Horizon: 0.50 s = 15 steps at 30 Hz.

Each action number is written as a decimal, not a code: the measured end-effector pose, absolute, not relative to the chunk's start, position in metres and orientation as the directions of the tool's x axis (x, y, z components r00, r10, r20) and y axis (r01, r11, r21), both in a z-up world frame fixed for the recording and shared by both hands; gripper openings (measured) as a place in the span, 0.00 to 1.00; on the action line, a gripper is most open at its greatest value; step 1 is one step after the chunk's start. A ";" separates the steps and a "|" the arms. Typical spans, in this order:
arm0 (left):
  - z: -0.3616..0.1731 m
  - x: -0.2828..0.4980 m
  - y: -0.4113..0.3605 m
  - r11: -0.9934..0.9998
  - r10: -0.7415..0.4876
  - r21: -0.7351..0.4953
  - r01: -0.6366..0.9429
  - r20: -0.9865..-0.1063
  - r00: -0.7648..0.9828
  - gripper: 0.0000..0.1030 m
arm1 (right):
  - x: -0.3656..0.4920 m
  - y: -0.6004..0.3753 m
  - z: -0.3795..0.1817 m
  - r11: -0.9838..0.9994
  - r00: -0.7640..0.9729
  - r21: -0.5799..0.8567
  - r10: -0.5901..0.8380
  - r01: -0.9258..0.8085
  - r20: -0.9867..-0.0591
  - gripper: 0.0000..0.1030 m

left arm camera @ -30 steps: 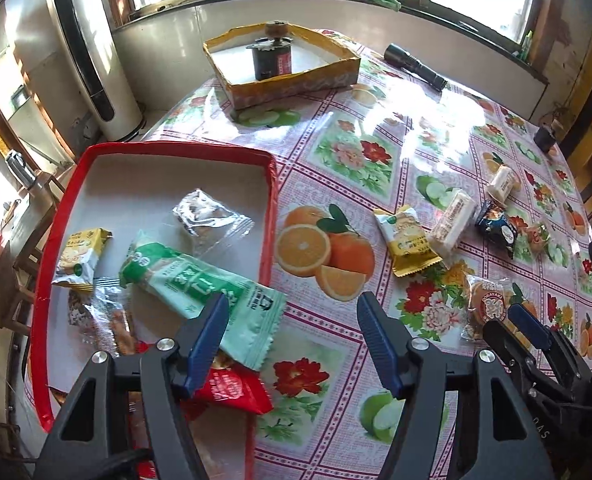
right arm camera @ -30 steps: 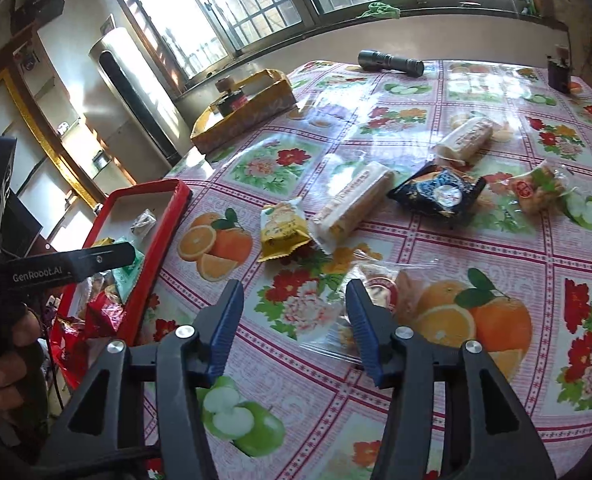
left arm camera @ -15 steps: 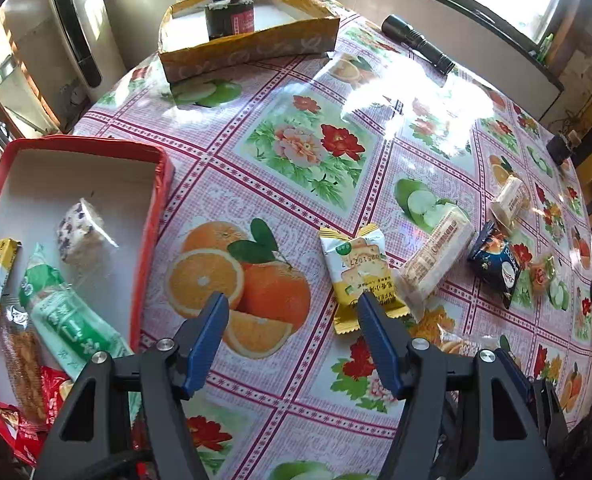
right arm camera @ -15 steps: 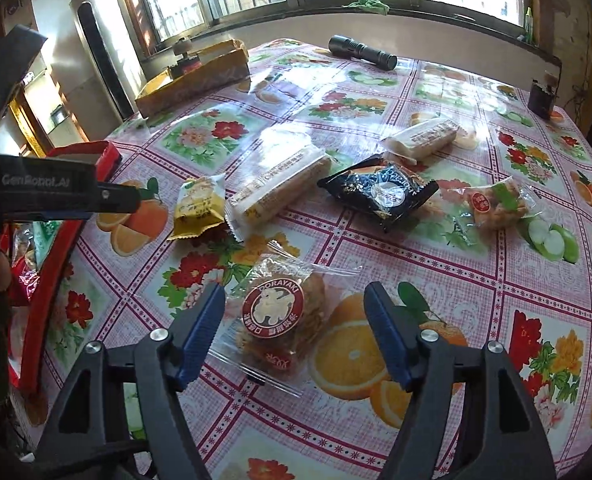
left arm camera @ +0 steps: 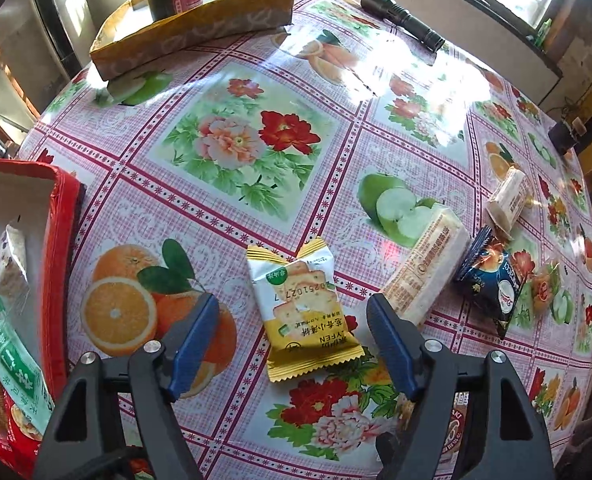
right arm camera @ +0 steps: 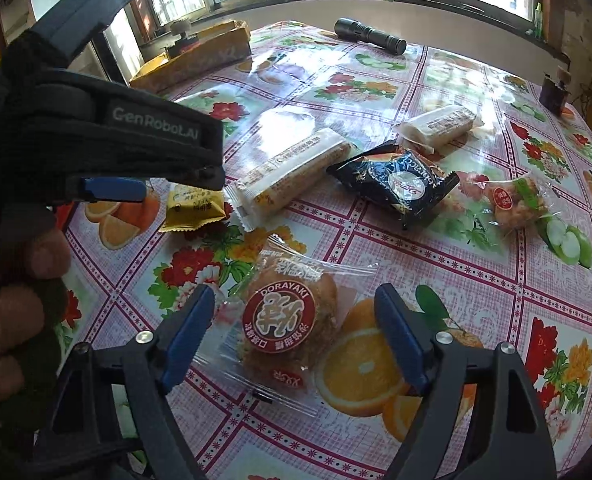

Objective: Organize snacks
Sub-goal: 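Grasp another yellow cracker packet with the left tool while the right tool grasps the DORAYAKI bag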

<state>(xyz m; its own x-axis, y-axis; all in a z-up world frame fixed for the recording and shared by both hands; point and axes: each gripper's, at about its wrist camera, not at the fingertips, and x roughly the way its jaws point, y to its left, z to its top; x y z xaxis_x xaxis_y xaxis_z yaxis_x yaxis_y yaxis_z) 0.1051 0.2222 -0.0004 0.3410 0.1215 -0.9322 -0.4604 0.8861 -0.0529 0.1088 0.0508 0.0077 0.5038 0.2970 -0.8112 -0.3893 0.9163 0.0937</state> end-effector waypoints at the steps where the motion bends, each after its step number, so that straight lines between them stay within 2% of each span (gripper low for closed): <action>1: -0.002 0.108 0.218 0.891 0.153 -0.017 -0.454 -0.930 0.335 0.75 | 0.109 0.050 0.007 0.917 0.506 0.093 0.296 -0.388 -0.810 0.80; 4: -0.008 0.112 0.204 0.907 0.210 0.056 -0.418 -0.920 0.332 0.74 | 0.108 0.050 0.007 0.915 0.510 0.085 0.295 -0.395 -0.808 0.80; 6: -0.007 0.110 0.201 0.915 0.215 0.057 -0.401 -0.906 0.364 0.67 | 0.107 0.052 0.007 0.915 0.518 0.052 0.273 -0.400 -0.811 0.74; 7: -0.007 0.108 0.200 0.919 0.213 0.056 -0.390 -0.904 0.371 0.59 | 0.106 0.052 0.007 0.917 0.524 0.038 0.260 -0.396 -0.811 0.70; 8: -0.005 0.107 0.200 0.923 0.210 0.056 -0.382 -0.903 0.374 0.44 | 0.106 0.051 0.007 0.920 0.532 0.015 0.239 -0.391 -0.812 0.60; 9: -0.004 0.104 0.199 0.926 0.202 0.053 -0.373 -0.905 0.374 0.37 | 0.105 0.051 0.008 0.922 0.541 -0.008 0.220 -0.387 -0.812 0.52; 12: -0.003 0.095 0.199 0.933 0.196 0.055 -0.356 -0.907 0.373 0.37 | 0.106 0.041 0.010 0.927 0.534 0.027 0.238 -0.373 -0.811 0.45; 15: -0.001 0.073 0.202 0.930 0.187 0.041 -0.365 -0.909 0.373 0.37 | 0.100 0.031 0.013 0.932 0.532 0.063 0.258 -0.357 -0.807 0.43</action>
